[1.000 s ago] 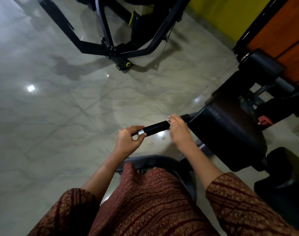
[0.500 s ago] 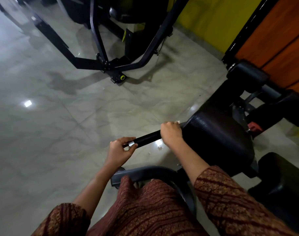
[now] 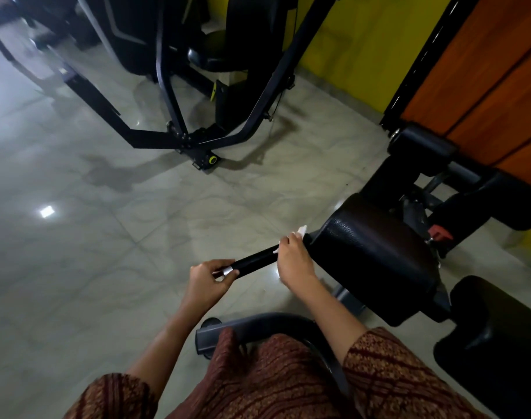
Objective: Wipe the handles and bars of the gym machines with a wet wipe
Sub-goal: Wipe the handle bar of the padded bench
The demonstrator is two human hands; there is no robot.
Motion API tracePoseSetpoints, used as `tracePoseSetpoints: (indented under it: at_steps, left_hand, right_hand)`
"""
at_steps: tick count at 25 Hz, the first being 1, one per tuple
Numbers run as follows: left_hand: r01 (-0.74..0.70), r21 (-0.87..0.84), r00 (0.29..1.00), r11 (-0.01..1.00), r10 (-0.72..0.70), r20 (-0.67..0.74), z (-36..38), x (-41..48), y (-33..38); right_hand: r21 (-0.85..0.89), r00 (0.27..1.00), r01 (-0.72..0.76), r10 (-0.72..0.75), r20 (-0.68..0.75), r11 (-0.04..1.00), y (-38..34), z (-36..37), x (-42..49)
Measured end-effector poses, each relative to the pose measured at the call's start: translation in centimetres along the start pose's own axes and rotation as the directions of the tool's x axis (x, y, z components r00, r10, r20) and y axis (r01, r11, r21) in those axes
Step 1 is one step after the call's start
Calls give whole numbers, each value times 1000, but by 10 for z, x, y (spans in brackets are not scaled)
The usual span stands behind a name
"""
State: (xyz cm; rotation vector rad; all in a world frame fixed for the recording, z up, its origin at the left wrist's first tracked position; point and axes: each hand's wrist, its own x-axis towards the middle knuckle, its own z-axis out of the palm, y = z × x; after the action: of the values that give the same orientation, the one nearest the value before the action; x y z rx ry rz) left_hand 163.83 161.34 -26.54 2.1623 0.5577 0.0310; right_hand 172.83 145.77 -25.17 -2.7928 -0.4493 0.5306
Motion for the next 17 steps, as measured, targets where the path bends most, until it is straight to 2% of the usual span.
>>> tracePoseSetpoints:
  at_steps: [3, 9, 13, 15, 17]
  left_hand:
    - [10, -12, 1000, 1000, -10, 3, -1, 1, 2]
    - [2, -15, 999, 1000, -2, 37, -3, 2, -1]
    - [-17, -15, 999, 1000, 17, 28, -2, 3, -4]
    - [-24, -47, 998, 999, 27, 52, -4, 3, -4]
    - [-29, -67, 997, 997, 33, 69, -5, 3, -3]
  right_hand:
    - [92, 1000, -30, 31, -6, 995, -8, 0, -6]
    - [282, 986, 164, -160, -35, 945, -30, 14, -25]
    - [303, 985, 167, -142, -102, 938, -21, 38, -25]
    - [299, 970, 243, -222, -101, 923, -29, 39, -34]
    - [259, 924, 382, -374, -84, 887, -31, 38, -41]
